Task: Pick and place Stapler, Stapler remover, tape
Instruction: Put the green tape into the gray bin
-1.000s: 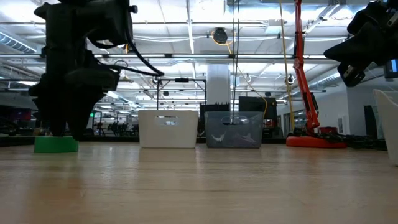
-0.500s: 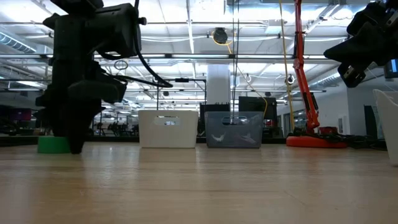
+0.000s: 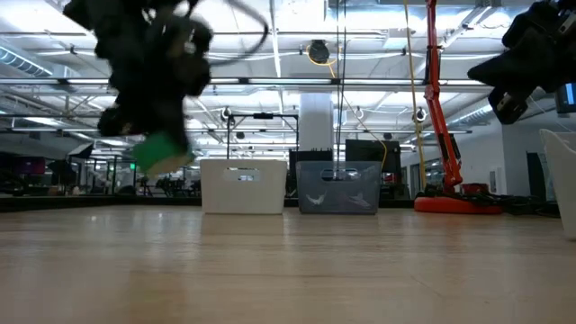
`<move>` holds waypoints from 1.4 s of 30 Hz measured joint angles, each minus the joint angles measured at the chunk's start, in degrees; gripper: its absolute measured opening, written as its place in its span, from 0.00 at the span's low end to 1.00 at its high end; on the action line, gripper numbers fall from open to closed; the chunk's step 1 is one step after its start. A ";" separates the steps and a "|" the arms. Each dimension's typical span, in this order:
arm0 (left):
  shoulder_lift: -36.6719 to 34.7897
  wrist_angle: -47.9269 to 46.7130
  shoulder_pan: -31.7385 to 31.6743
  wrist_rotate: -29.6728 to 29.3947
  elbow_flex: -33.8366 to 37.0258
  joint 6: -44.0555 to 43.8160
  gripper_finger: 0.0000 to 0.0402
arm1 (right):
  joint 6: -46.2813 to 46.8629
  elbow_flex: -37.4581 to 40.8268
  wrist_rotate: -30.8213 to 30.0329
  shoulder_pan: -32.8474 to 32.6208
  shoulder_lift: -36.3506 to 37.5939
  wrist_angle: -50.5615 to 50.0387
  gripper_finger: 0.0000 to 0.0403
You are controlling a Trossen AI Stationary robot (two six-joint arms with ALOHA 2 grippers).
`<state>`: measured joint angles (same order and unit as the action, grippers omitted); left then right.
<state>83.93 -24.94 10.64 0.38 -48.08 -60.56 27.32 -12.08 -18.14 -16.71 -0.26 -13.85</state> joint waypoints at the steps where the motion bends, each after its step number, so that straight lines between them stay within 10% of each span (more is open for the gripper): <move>1: -1.30 3.06 -0.13 0.00 -0.02 0.28 0.09 | 0.01 0.00 0.08 0.00 -0.11 0.87 0.03; 13: -5.99 52.63 -4.09 -0.40 -0.13 3.97 0.09 | -9.27 0.02 0.41 0.00 -13.04 26.42 0.11; 26: -1.40 56.75 -1.90 0.49 -7.96 2.20 0.09 | -13.06 -1.07 0.39 0.00 -42.44 60.52 0.41; 42: 11.10 52.99 -3.23 11.44 -23.49 8.33 0.09 | -14.84 -13.13 1.86 0.13 -55.11 60.90 0.53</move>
<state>95.03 28.06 7.41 11.82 -71.56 -52.23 12.48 -25.20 -16.28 -16.58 -55.37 47.04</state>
